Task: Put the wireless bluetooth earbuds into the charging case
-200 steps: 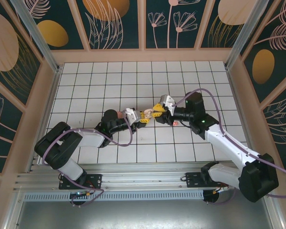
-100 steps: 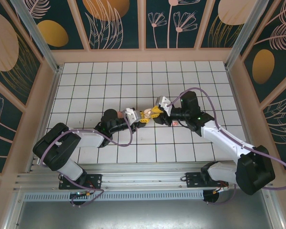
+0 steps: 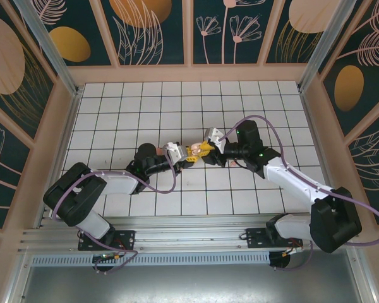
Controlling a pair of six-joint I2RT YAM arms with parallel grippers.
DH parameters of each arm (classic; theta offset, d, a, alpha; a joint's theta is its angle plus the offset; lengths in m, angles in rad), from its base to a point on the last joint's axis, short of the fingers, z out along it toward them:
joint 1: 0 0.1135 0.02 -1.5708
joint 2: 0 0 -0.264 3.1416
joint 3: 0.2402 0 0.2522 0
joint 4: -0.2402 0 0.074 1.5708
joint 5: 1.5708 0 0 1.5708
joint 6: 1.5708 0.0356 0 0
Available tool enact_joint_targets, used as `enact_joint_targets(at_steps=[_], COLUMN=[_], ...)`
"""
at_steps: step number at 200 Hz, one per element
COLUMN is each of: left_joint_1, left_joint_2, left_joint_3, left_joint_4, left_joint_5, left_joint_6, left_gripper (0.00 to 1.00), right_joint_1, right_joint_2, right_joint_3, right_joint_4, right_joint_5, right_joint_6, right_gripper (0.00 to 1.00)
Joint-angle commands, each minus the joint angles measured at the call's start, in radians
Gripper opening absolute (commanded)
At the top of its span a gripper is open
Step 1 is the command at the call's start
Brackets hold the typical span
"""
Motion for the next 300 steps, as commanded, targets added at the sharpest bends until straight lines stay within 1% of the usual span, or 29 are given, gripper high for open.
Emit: enact_joint_targets(at_steps=[1, 94, 145, 237, 300], left_joint_1=[-0.003, -0.003, -0.004, -0.008, -0.008], left_joint_2=[-0.017, -0.022, -0.032, -0.034, -0.029], left_joint_3=[0.029, 0.029, 0.030, 0.037, 0.045], left_joint_4=[0.007, -0.014, -0.041, -0.063, -0.078], left_joint_5=[0.008, 0.002, 0.001, 0.008, 0.005], left_joint_6=[0.019, 0.034, 0.059, 0.077, 0.090], left_gripper=[0.15, 0.15, 0.15, 0.15, 0.15], right_joint_1=[0.010, 0.008, 0.008, 0.009, 0.009], right_joint_2=[0.011, 0.021, 0.041, 0.063, 0.060], right_joint_3=[0.012, -0.001, 0.017, 0.024, 0.028], right_joint_4=[-0.015, -0.046, -0.088, -0.111, -0.114], right_joint_5=[-0.004, -0.017, 0.007, 0.026, 0.027], right_joint_6=[-0.022, -0.075, -0.104, -0.133, -0.137], right_gripper=[0.31, 0.31, 0.31, 0.30, 0.21])
